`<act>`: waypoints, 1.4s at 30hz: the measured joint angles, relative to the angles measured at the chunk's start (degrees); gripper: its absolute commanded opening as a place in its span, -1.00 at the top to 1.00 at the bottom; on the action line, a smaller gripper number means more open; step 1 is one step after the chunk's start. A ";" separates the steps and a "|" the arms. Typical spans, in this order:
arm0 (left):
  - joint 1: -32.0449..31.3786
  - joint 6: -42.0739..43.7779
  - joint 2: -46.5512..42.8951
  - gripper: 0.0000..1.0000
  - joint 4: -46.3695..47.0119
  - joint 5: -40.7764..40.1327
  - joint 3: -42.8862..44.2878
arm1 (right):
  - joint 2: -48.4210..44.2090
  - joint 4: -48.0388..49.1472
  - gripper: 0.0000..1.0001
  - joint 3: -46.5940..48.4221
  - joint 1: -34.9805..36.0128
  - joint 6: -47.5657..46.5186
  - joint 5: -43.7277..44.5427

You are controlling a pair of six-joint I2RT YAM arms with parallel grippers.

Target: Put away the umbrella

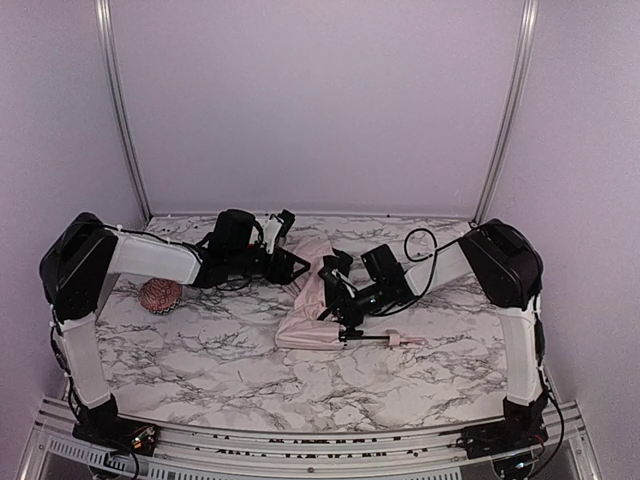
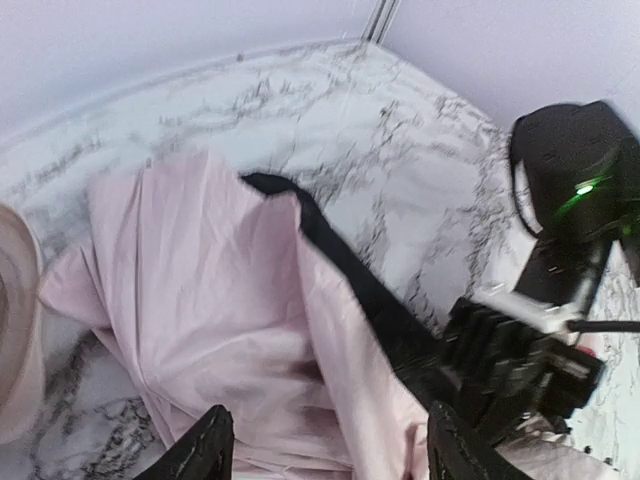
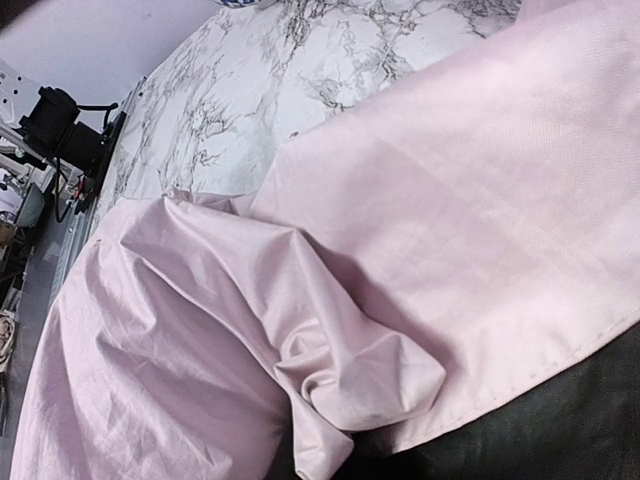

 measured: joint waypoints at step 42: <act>-14.82 44.50 -4.04 0.04 -26.75 -5.44 -4.17 | 1.53 -11.37 0.29 5.92 -0.57 -2.67 -5.57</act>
